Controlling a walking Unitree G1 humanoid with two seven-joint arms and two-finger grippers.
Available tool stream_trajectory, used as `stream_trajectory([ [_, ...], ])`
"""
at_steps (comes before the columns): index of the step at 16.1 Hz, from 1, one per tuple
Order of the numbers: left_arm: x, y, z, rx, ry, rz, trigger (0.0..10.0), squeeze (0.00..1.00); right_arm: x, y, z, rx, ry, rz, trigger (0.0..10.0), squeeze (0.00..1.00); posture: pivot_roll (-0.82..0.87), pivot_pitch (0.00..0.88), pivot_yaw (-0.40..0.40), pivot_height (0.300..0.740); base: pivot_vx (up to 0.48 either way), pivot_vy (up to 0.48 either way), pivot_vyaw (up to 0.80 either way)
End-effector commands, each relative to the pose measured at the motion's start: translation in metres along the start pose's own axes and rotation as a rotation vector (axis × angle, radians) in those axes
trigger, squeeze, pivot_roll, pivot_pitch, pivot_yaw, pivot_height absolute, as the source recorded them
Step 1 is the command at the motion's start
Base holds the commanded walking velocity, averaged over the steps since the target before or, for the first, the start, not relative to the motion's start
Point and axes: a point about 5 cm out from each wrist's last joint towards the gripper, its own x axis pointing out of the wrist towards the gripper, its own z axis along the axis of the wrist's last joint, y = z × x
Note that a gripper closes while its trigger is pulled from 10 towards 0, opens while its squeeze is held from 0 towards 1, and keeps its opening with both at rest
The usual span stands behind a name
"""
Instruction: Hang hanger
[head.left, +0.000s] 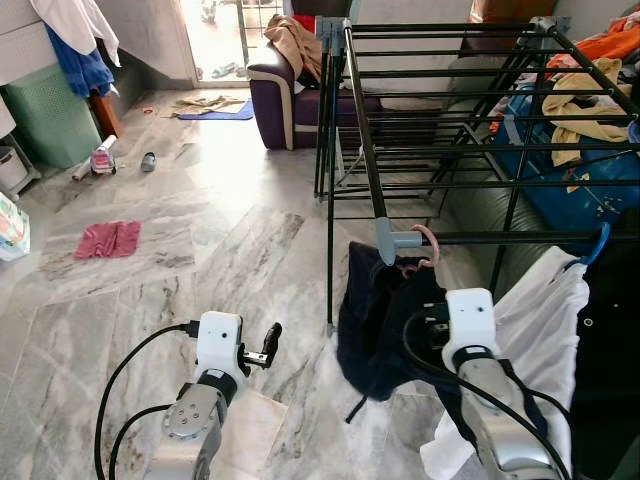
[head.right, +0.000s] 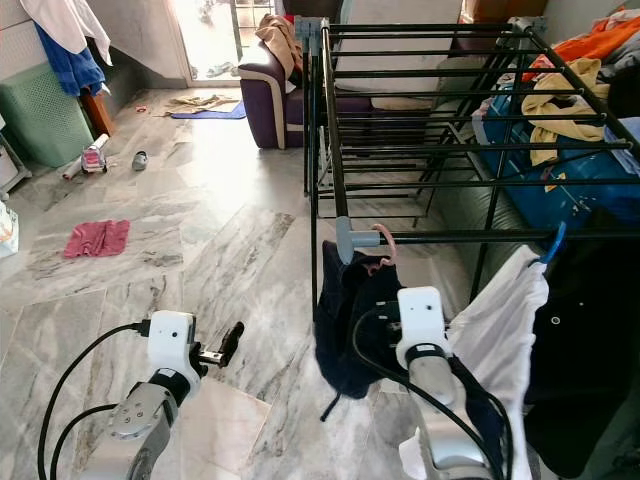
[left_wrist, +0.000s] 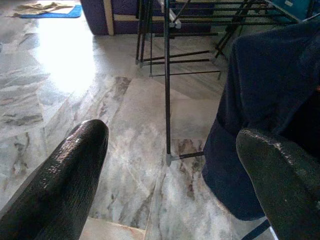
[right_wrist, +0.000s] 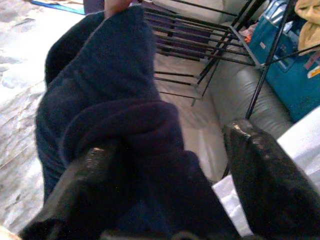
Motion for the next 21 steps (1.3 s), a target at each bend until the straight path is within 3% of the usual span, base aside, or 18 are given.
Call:
stream_trajectory([
  [1,-0.001,0.000,0.002,0.019,-0.005,0.005,10.0,0.00,-0.003,-0.004,0.006,0.007,-0.017,-0.008,10.0,1.00,0.03,0.000,-0.002,0.740,0.000,0.000,0.00],
  [6,-0.001,0.000,0.004,0.021,-0.010,-0.004,10.0,0.00,-0.011,-0.005,0.012,0.045,-0.041,-0.007,10.0,1.00,0.03,0.000,0.002,0.740,0.000,0.000,0.00],
  [9,-0.001,-0.001,0.000,0.026,0.010,-0.017,10.0,0.00,-0.015,0.014,0.011,0.100,-0.023,0.135,10.0,1.00,0.03,0.000,0.002,0.740,0.000,0.000,0.00],
  [11,-0.001,-0.001,0.000,0.024,0.013,-0.021,10.0,0.00,-0.017,0.016,0.011,0.120,-0.019,0.163,10.0,1.00,0.03,0.000,0.000,0.740,0.000,0.000,0.00],
  [21,-0.005,0.004,0.000,0.049,0.007,-0.004,10.0,0.00,-0.044,0.011,0.017,0.165,-0.093,0.244,10.0,1.00,0.02,0.000,0.005,0.740,0.000,0.000,0.00],
])
